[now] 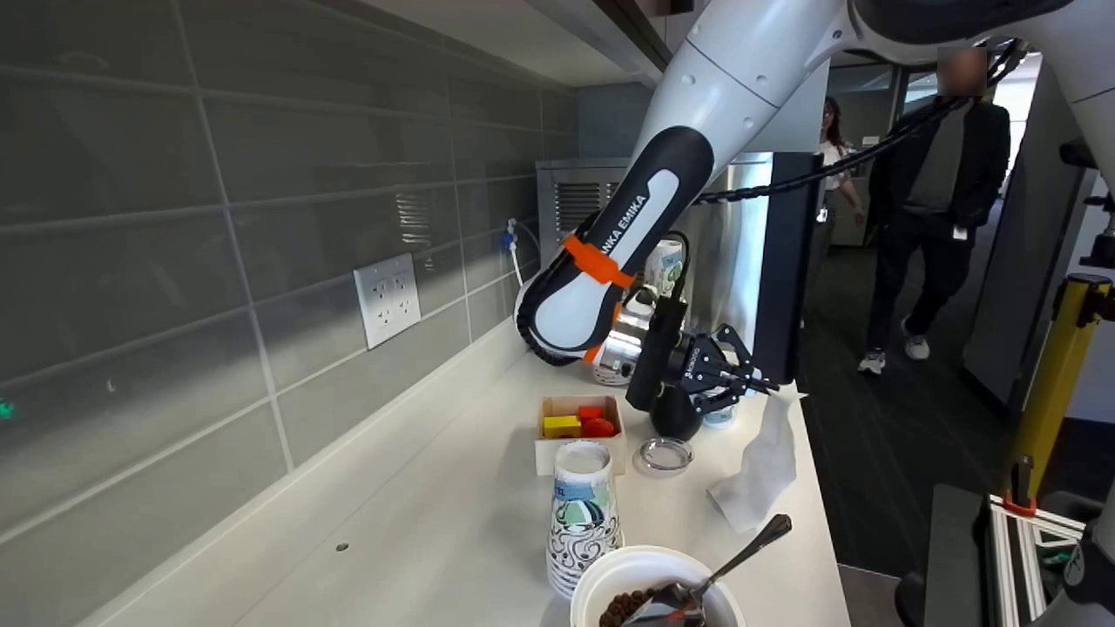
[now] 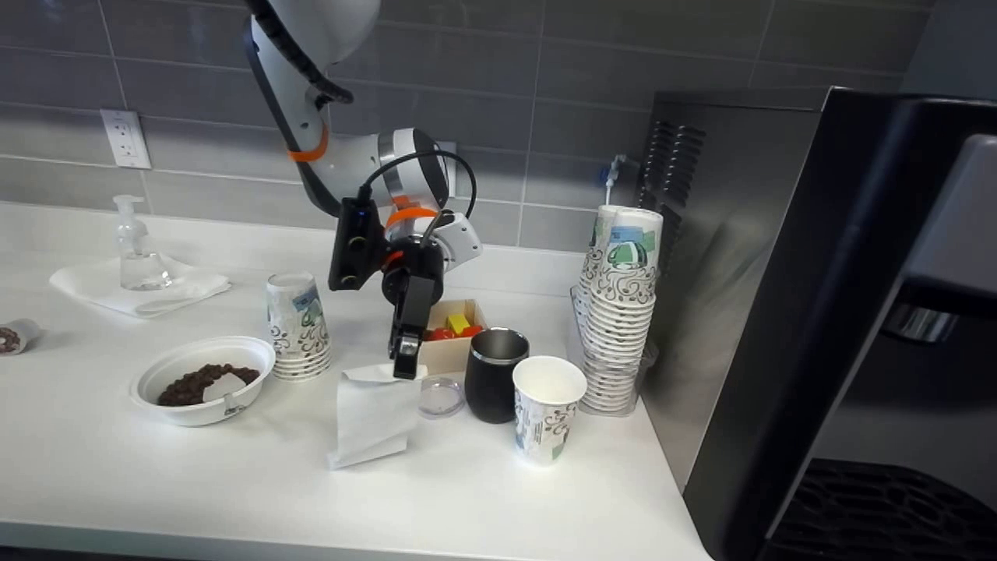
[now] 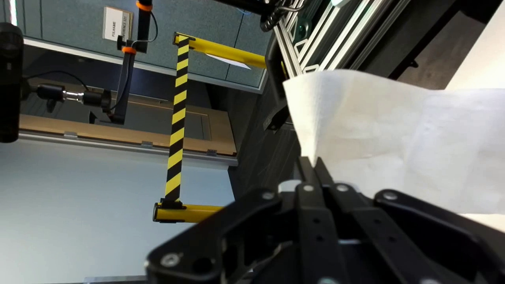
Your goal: Move the white paper to the left
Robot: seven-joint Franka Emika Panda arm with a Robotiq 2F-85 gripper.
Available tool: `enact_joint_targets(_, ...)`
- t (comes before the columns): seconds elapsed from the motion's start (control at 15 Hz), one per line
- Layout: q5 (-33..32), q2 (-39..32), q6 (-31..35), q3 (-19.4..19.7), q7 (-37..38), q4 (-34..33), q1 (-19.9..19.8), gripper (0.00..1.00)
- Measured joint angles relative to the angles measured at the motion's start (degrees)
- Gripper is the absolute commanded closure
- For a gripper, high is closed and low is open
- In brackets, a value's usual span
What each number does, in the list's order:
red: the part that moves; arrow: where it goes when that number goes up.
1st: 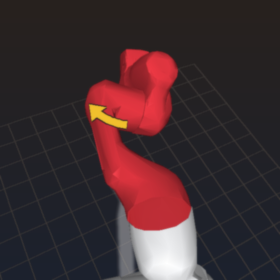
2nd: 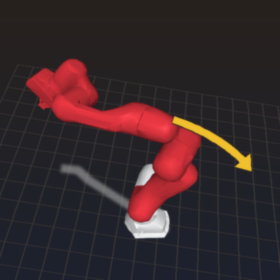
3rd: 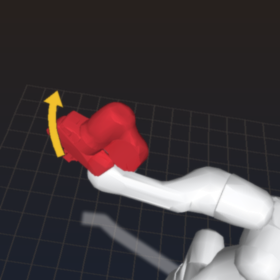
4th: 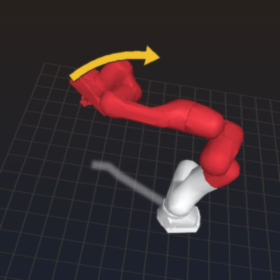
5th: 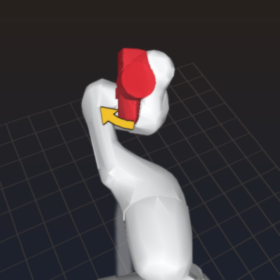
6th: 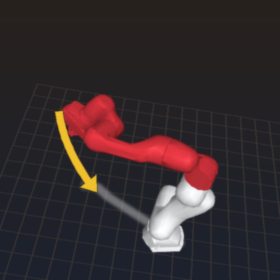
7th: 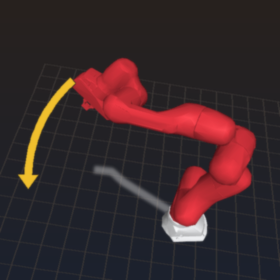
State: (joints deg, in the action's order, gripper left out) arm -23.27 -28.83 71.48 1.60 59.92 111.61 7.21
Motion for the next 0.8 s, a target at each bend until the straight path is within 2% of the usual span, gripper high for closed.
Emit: enact_joint_targets(0.8,0.1,-4.4,1.5,-2.1,-5.0,-2.9,2.3,1.00)
